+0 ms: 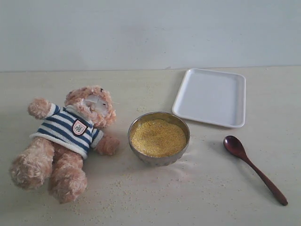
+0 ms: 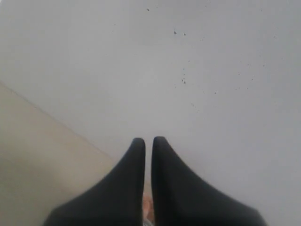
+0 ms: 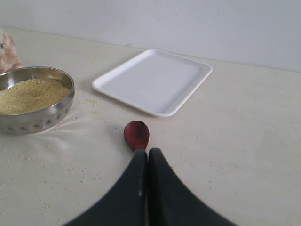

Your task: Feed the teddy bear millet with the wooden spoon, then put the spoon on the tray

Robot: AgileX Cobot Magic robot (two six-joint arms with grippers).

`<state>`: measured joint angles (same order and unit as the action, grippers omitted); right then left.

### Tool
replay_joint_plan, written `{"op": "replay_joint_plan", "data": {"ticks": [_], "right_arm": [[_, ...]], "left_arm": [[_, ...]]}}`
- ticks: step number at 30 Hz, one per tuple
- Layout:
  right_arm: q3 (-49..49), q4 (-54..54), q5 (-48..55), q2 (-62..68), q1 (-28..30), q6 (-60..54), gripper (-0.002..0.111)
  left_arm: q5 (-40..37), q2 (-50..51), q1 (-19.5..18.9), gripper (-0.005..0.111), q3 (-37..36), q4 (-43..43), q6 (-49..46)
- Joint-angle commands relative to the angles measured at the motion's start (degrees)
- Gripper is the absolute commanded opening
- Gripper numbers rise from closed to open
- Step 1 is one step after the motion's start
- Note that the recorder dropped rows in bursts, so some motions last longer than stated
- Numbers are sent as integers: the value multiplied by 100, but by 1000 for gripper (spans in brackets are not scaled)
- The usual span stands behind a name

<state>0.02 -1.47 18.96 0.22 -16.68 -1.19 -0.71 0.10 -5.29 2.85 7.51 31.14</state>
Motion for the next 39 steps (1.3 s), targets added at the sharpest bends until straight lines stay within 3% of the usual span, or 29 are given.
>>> {"op": "replay_joint_plan", "data": {"ticks": [1, 4, 8, 14, 17, 27, 29, 31, 36, 39], "right_arm": [[-2, -39, -63, -22, 17, 2, 0], [-2, -39, -51, -22, 17, 2, 0], [-2, -39, -51, -22, 17, 2, 0], [-2, -39, -51, -22, 17, 2, 0], [-2, -39, -51, -22, 17, 2, 0], [-2, -39, -51, -22, 17, 2, 0], [-2, -39, -51, -22, 17, 2, 0], [-2, -39, -51, -22, 17, 2, 0], [-2, -39, -51, -22, 17, 2, 0], [-2, -39, -51, -22, 17, 2, 0]], "left_arm": [[-469, -10, 16, 5, 354, 115, 351], [-841, -10, 20, 5, 742, 115, 114], [-1989, 131, 177, 5, 1376, 472, -957], [-3317, 966, 319, 5, 2167, 2981, -4878], [-3988, 1729, 319, 5, 2462, 4309, -6233], [-4242, 3963, 319, 6, 2990, 4547, -7343], [-4255, 4410, 319, 13, 3133, 4547, -7641], [-4255, 4861, 319, 27, 3267, 4534, -7835], [-3760, 6089, 319, 78, 3488, 4367, -7879], [-3419, 6751, 319, 82, 3593, 4186, -7997]]}}
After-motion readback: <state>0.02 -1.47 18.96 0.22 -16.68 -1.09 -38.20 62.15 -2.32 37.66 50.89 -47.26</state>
